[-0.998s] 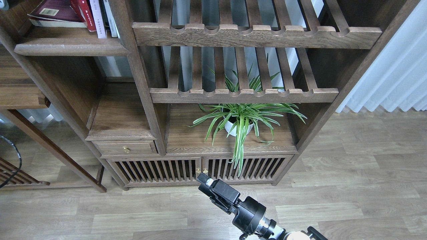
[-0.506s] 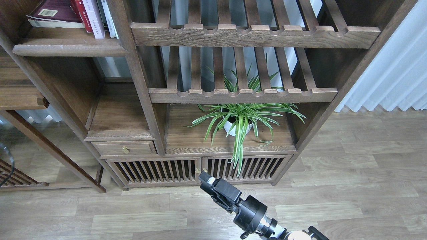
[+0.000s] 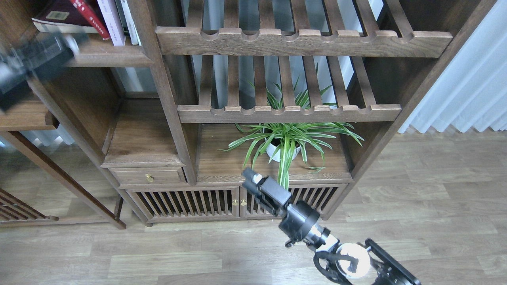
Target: Organize books on shelf
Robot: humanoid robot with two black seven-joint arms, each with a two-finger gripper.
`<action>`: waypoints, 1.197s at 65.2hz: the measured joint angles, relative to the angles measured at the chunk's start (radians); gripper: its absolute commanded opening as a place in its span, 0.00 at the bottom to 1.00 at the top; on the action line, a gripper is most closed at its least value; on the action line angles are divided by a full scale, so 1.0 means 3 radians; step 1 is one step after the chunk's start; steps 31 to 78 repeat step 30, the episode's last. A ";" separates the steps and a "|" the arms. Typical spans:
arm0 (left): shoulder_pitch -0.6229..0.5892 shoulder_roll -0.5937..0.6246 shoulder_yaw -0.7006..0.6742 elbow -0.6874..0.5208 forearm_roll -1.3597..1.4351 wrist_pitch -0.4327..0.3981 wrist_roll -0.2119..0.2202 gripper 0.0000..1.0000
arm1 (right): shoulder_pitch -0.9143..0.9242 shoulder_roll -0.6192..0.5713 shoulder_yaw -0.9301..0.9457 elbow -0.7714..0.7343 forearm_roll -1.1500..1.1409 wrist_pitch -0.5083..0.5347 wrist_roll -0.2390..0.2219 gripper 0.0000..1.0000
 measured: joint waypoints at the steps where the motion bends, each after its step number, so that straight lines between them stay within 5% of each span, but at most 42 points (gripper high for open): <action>1: 0.0050 -0.0049 0.0004 -0.0002 0.0000 0.0000 0.0000 1.00 | 0.0003 0.0000 0.0003 -0.0001 0.0000 0.0000 0.0009 0.98; 24: 0.0588 -0.0819 0.0138 0.0096 0.0005 0.0000 0.0000 1.00 | 0.0012 0.0000 0.0033 -0.0017 0.0001 0.0000 0.0043 0.98; 78: 0.0600 -0.0852 0.0176 0.0106 0.0007 0.0000 0.0000 1.00 | 0.0012 0.0000 0.0033 -0.0029 0.0001 0.0000 0.0044 0.98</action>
